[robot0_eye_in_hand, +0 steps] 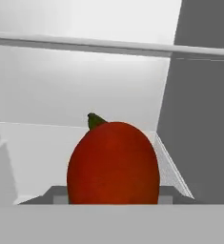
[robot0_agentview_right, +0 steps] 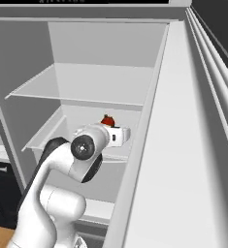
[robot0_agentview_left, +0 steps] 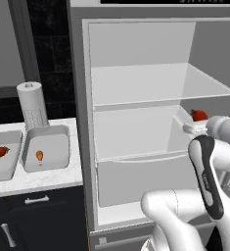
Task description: Place one tomato and one chicken drumstick in each tupperware on the nearby counter, to pack two identical lunches.
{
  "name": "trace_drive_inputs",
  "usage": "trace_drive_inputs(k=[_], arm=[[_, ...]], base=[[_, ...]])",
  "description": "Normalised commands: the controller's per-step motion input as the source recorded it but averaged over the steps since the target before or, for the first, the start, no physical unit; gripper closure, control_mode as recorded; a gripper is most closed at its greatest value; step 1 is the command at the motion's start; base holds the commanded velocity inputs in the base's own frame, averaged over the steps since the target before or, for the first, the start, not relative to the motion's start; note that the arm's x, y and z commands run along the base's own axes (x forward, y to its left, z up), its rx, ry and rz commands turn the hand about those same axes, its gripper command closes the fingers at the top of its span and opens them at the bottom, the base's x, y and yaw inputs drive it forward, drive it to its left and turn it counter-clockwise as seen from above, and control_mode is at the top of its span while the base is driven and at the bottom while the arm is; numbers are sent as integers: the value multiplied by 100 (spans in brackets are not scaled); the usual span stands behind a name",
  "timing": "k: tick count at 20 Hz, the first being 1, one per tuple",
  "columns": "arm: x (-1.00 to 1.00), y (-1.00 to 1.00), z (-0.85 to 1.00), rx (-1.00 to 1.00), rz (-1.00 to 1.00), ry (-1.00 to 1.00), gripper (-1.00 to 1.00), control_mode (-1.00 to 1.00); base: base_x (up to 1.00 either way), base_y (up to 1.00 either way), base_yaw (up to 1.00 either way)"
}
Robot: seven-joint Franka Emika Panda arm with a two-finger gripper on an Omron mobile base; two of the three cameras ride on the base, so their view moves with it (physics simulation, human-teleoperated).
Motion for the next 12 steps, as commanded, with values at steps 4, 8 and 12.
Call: trace_drive_inputs(k=[4,8,12], arm=[[-41,20,16,-6,11,36,100,-100],[-24,7,0,-2,2,3,100,100],[0,0,0,0,0,0,100,100]], base=[[0,0,0],[-75,34,6],[-100,92,9]])
